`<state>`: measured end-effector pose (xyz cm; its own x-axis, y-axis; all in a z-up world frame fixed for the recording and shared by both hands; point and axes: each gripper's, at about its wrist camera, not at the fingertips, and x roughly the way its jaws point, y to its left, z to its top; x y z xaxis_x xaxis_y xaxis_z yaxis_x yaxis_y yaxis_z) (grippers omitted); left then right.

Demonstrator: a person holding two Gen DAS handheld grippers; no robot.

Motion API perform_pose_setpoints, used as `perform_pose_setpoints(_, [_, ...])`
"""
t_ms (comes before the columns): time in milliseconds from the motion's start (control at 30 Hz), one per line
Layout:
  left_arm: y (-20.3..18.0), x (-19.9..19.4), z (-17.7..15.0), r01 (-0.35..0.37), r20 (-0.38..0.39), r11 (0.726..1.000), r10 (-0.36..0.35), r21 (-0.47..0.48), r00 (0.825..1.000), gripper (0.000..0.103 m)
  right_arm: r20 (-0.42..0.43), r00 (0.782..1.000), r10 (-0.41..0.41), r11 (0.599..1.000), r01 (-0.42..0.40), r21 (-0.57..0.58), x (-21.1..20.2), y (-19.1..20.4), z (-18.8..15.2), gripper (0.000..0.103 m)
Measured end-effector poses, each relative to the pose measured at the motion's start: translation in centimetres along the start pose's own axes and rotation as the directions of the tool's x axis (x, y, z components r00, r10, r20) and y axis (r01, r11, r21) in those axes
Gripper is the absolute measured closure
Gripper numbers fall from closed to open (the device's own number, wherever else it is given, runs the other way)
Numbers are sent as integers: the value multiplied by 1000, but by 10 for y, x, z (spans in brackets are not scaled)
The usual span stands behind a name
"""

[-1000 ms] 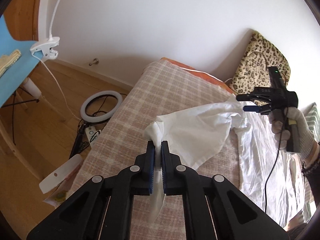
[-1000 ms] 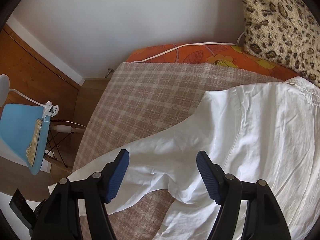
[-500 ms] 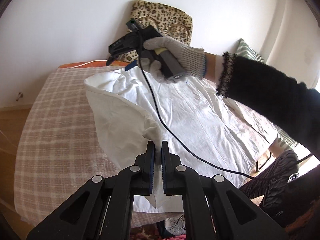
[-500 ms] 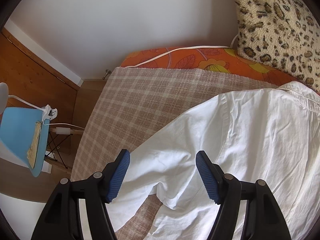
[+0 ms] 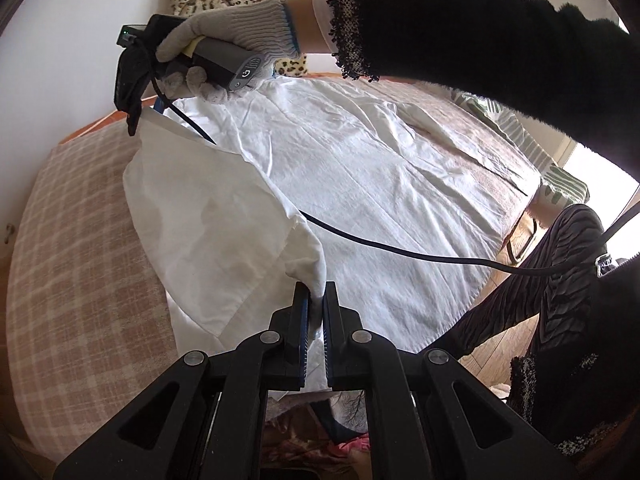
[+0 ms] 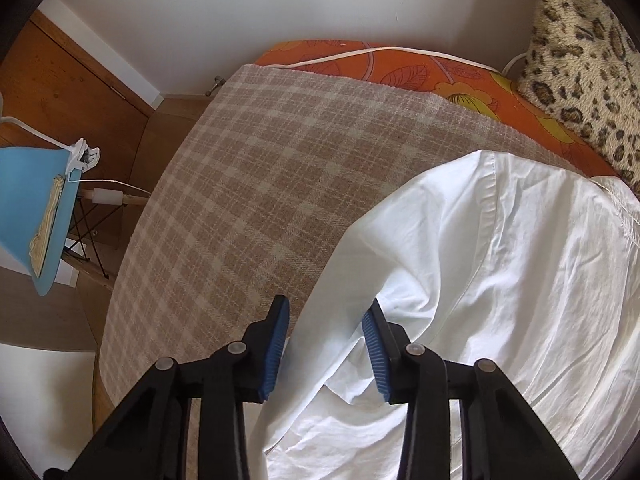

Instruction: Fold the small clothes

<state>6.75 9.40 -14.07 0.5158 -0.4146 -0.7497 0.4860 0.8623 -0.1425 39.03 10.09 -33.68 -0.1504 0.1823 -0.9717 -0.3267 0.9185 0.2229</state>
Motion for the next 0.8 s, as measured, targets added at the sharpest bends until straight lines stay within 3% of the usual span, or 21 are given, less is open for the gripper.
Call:
perform_pose_setpoints(67, [-6,2,0,-9,0,1000,9,27,1000,98,13,1000,22,1000,-22,15,-3,-4,-4,97])
perform_pose_setpoints(133, [-10,1,0,-11,-1,999,11,45,1000,98,45,998,43,999,-44,28,-15,-12,-9,101])
perform_pose_setpoints(300, [-23,6,-7,-23,-22,993,26,114,999,98,163,978,132,973,-159,165,-44,-59,-28,102])
perform_pose_setpoints(400, [-30,14,-13,-29,-57,991,37,134,998,98,157,978,134,963,-166,210,-36,-79,-48,101])
perform_pose_setpoints(500, [-36,18,-20,-58,-82,987,70,149,994,96,94,995,26,985,-41,166,-22,-79,-60,80])
perform_pose_setpoints(533, [-38,19,-23,-64,-92,987,79,148,993,93,75,997,-30,990,19,142,-19,-75,-63,55])
perform_pose_setpoints(567, [-39,17,-25,-72,-95,987,86,143,992,90,77,995,-69,991,60,118,-20,-73,-66,49])
perform_pose_setpoints(667, [-37,6,-32,-74,-97,992,84,101,992,88,97,984,-148,988,143,52,-34,-62,-72,51])
perform_pose_setpoints(733, [-33,-7,-39,-71,-87,996,75,56,993,82,155,962,-223,974,224,8,-51,-51,-75,50])
perform_pose_setpoints(800, [-28,-17,-43,-99,-69,995,101,24,992,78,212,953,-214,975,222,-15,-69,-37,-76,48])
